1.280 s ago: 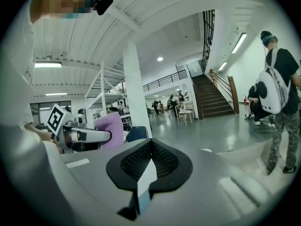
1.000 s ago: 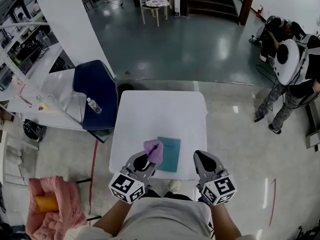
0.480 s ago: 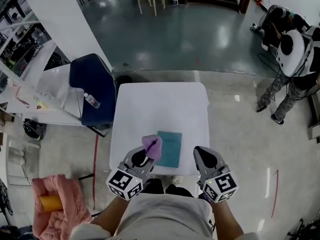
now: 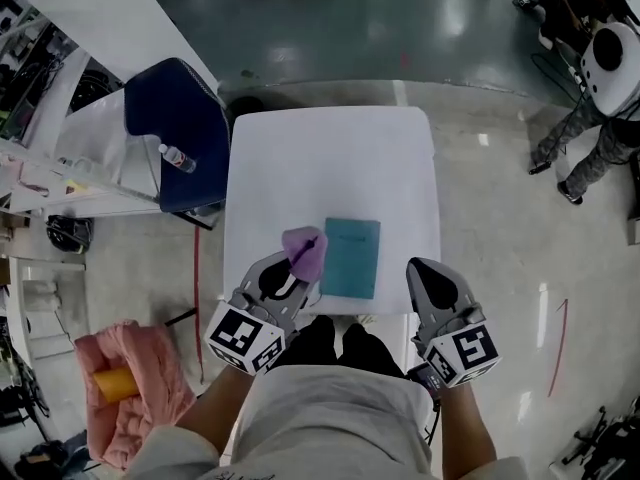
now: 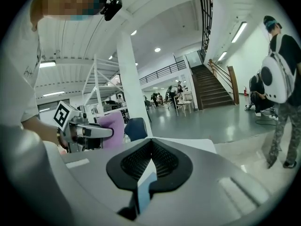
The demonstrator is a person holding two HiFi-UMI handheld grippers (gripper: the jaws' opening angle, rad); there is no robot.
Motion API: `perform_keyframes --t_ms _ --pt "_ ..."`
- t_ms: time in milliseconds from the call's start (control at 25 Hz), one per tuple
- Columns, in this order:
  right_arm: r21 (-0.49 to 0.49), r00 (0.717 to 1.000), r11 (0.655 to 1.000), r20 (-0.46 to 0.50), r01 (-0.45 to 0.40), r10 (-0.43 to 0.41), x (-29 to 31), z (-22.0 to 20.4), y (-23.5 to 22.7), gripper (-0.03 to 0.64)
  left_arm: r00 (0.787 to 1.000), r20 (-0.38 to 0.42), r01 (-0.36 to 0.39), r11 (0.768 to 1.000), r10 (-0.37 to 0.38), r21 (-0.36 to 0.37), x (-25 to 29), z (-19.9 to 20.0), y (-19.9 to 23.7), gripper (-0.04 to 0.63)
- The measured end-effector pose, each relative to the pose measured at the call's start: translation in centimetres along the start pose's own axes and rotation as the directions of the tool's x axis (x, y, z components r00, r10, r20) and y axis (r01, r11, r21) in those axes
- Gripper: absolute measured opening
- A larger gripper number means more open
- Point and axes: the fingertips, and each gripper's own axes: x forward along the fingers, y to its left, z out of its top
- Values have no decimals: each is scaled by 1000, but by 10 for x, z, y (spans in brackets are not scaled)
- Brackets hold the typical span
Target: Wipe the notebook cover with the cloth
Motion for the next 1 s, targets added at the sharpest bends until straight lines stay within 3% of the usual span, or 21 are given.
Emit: perform_keyframes --t_ms 1000 --pt "84 992 991 -77 107 -100 25 -62 -47 14 987 -142 79 995 -71 57 48 -59 34 78"
